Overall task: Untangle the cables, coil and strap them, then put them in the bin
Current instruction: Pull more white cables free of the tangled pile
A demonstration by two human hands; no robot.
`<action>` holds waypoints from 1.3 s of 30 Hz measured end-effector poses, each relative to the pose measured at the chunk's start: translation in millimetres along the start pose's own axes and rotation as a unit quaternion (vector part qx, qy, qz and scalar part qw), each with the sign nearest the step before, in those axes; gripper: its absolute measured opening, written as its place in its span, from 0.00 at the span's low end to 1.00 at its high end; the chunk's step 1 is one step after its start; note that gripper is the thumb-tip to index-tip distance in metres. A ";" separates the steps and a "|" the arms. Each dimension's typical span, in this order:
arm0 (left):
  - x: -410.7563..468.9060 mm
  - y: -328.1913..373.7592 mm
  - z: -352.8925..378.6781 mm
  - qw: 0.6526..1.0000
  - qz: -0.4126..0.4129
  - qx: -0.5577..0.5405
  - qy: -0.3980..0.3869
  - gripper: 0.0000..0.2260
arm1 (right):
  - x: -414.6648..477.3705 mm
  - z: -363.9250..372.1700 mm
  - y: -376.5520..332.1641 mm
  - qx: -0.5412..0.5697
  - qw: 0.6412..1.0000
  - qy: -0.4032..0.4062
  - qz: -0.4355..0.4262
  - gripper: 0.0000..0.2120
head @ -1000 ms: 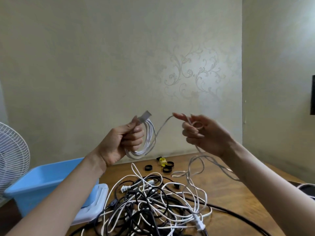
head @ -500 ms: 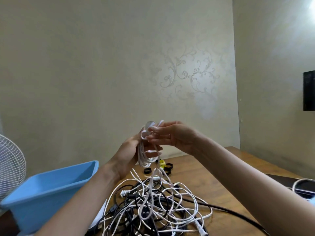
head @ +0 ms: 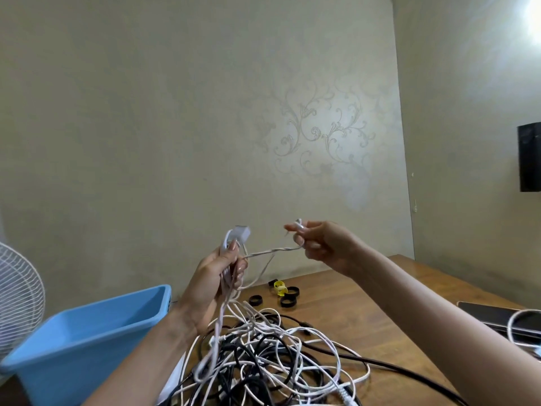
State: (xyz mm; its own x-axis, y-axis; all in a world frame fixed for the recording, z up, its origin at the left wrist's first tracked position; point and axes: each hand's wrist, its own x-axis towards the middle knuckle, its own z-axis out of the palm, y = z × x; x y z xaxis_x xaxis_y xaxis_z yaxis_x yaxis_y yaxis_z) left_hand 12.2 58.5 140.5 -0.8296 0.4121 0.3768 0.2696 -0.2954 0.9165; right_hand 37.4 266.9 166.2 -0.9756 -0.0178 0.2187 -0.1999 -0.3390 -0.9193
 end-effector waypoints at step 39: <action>23.9 3.6 -14.3 0.953 -0.186 -0.178 -0.162 0.16 | -2.5 11.4 67.0 -0.645 0.639 0.137 -0.397 0.21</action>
State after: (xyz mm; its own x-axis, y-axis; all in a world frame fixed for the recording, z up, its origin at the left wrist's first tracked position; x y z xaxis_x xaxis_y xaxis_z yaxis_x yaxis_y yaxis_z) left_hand -13.7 54.9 151.0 -0.6260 0.7720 0.1099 -0.2435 -0.3274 0.9130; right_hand 27.4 233.6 107.7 -0.4643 -0.0963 0.8804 -0.3777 0.9207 -0.0984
